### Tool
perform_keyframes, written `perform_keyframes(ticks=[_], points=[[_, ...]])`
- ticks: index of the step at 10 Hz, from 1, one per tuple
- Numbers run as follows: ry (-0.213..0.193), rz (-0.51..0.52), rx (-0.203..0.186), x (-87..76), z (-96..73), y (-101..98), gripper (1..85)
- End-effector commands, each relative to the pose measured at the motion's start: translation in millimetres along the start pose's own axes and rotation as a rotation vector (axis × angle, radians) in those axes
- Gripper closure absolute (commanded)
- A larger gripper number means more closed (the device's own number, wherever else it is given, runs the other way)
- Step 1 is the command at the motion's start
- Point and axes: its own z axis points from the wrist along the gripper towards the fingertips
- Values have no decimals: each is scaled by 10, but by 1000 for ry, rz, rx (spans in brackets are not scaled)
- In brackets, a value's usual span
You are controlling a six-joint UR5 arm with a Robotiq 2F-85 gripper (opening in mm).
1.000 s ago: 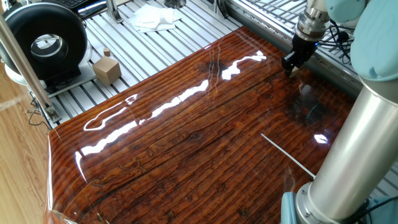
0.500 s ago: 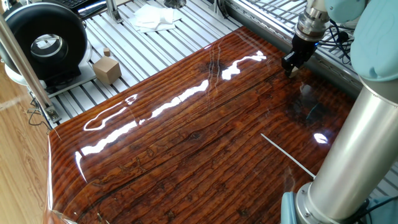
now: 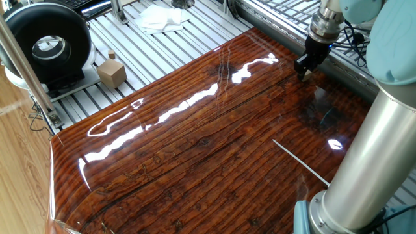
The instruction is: Hold a small block with the gripper and sweep it from left to right on the table
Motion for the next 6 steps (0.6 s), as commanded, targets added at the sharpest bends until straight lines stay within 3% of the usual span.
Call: perform_keyframes(ticks=[1,6], points=[[-7,8,-12,-17,-8,17,847],[-8,6,-26,-13,-17,30,847]])
